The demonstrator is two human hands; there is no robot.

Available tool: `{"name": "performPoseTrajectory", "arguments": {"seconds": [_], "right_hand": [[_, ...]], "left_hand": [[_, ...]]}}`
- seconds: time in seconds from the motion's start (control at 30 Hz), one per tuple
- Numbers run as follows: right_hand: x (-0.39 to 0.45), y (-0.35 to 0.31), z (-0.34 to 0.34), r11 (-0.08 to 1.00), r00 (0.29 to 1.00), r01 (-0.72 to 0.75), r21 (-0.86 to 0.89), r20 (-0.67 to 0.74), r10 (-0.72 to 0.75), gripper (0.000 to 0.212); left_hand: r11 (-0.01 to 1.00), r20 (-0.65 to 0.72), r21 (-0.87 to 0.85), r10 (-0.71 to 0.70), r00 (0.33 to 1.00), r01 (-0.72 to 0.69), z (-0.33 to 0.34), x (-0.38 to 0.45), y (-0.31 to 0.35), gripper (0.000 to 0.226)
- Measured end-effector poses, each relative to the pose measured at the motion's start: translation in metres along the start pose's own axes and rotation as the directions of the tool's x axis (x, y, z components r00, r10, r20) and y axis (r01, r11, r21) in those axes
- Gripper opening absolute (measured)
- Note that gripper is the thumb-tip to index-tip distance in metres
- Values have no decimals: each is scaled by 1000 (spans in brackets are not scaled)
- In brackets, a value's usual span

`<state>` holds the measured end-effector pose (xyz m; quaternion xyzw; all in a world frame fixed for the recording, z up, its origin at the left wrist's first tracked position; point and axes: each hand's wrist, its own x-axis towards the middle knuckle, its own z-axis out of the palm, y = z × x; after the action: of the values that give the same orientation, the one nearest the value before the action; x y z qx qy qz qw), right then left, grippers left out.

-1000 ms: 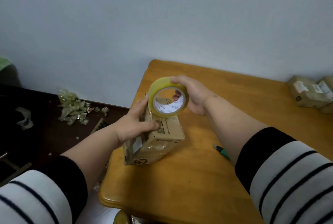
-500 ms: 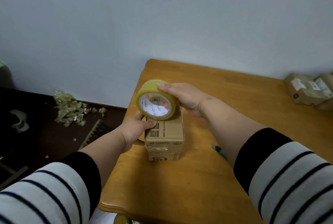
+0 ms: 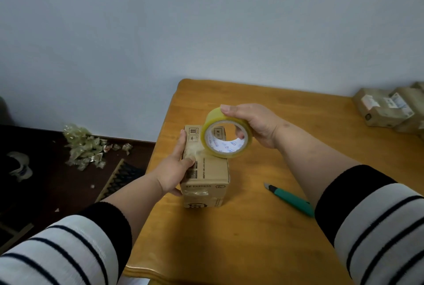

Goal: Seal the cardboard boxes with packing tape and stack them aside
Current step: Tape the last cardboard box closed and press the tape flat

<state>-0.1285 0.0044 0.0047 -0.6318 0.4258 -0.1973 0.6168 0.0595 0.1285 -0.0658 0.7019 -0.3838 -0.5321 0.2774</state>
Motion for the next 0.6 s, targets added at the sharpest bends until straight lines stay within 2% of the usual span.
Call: {"name": "performPoseTrajectory", "arguments": {"seconds": [0.1, 0.17, 0.23, 0.6], "right_hand": [[-6, 1, -13, 985, 997, -22, -174, -71, 10, 41], [-9, 4, -20, 952, 990, -61, -299, -138, 20, 54], [-11, 8, -26, 909, 984, -79, -409, -176, 6, 56], [-11, 18, -29, 767, 989, -128, -629, -142, 48, 52]], "left_hand": [[1000, -23, 8, -5, 1000, 6, 3, -1, 2, 71], [1000, -27, -3, -10, 1000, 10, 4, -3, 2, 71], [1000, -27, -13, -9, 1000, 9, 4, -4, 1, 72], [1000, -58, 25, -5, 998, 6, 11, -12, 0, 70]]}}
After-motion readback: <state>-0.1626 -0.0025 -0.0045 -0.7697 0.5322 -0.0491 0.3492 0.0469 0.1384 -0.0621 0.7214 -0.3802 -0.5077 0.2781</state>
